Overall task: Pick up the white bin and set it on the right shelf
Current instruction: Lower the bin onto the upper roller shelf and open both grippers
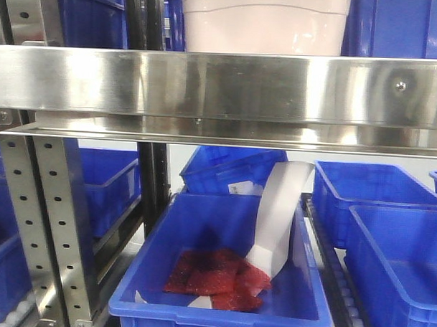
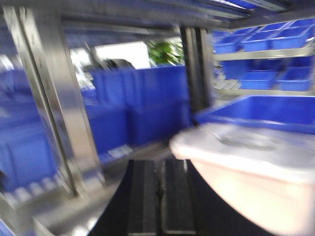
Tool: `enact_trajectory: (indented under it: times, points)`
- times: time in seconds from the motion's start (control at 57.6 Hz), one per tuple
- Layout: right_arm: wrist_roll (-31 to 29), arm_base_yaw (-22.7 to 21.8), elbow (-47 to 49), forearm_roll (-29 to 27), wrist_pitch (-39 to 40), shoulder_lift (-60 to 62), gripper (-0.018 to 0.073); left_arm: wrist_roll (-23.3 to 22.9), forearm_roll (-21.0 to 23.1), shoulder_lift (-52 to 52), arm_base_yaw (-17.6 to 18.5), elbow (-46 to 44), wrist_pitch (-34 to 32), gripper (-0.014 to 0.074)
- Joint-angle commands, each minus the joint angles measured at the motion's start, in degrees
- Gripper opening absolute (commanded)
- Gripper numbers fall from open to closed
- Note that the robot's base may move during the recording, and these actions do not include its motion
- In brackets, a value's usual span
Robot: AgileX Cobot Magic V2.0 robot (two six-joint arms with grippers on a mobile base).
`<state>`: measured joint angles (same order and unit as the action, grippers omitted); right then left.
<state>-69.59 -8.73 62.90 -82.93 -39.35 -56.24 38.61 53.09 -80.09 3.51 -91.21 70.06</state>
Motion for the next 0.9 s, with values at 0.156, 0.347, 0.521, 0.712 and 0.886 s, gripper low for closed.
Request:
enact_trajectory:
  times: [0.156, 0.347, 0.521, 0.712, 0.886]
  points:
    - [8.89, -0.11, -12.85, 19.19, 10.57, 15.42, 0.0069, -13.60, -26.69, 11.25, -0.16, 2.81, -5.64, -0.0120]
    - [16.34, -0.11, -25.69, 23.86, 18.29, 27.47, 0.0069, -14.94, -33.12, 21.13, -0.16, 17.13, -17.06, -0.0120]
    - [18.28, -0.11, -35.14, 23.86, 22.74, 38.78, 0.0069, -14.56, -33.12, 34.16, -0.16, 36.08, -32.44, -0.0120]
    - [18.28, -0.11, -39.14, 23.86, 22.49, 47.90, 0.0069, -14.47, -32.86, 48.84, -0.16, 54.10, -46.00, -0.0120]
    - [18.28, -0.11, -39.26, 23.86, 23.08, 50.22, 0.0069, -14.47, -31.09, 60.62, -0.16, 63.84, -52.73, -0.0119]
